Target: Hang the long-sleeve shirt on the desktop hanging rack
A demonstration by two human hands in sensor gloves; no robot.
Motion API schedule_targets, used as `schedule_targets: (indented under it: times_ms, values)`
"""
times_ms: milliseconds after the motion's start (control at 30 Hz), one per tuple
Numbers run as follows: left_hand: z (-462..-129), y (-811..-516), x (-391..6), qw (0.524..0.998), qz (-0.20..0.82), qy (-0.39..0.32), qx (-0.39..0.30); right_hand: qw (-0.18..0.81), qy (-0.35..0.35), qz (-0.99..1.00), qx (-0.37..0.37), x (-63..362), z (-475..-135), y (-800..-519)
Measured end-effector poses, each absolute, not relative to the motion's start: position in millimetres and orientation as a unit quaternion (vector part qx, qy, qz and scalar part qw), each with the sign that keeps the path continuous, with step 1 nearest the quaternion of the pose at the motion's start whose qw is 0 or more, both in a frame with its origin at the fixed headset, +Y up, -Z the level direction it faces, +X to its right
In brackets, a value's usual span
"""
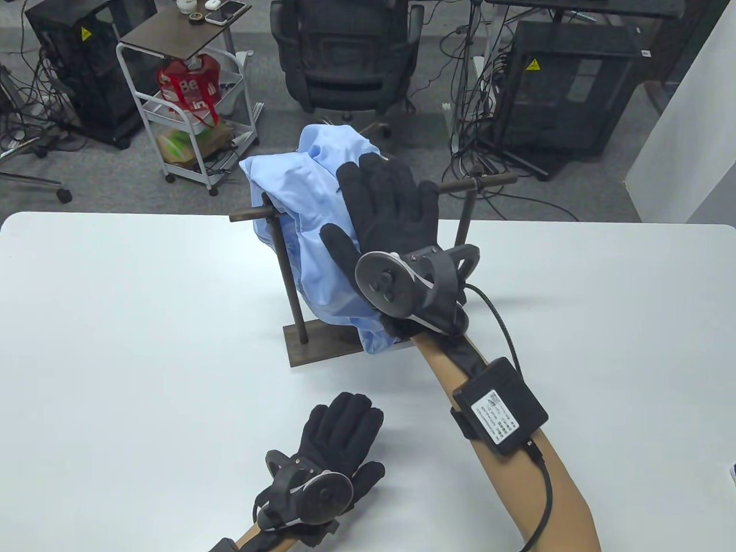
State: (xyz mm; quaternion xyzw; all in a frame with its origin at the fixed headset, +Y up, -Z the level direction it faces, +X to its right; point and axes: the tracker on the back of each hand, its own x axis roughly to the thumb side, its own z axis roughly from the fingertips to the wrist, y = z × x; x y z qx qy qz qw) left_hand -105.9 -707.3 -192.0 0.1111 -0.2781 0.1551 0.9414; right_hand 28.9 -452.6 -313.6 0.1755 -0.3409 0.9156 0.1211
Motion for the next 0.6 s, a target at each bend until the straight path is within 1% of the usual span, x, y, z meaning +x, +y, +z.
schedule_targets:
  times_ms: [100,267,333,467,600]
  values:
    - [-192,-707,-106,0.942,0.154,-0.277,0.11,0.138,-0.324,0.917,0.19,43,-296,-458]
    - [-193,-707,-106,0.943,0.153,-0.275,0.109,0.158,-0.292,0.918,0.215,71,-266,-484]
    - [-194,-707,-106,0.944,0.153,-0.273,0.108,0.159,-0.284,0.918,0.225,83,-252,-501]
    - [-194,-707,-106,0.944,0.155,-0.272,0.108,0.187,-0.26,0.916,0.243,108,-222,-554]
    - [-195,-707,-105,0.944,0.153,-0.272,0.107,0.195,-0.233,0.921,0.244,127,-202,-601]
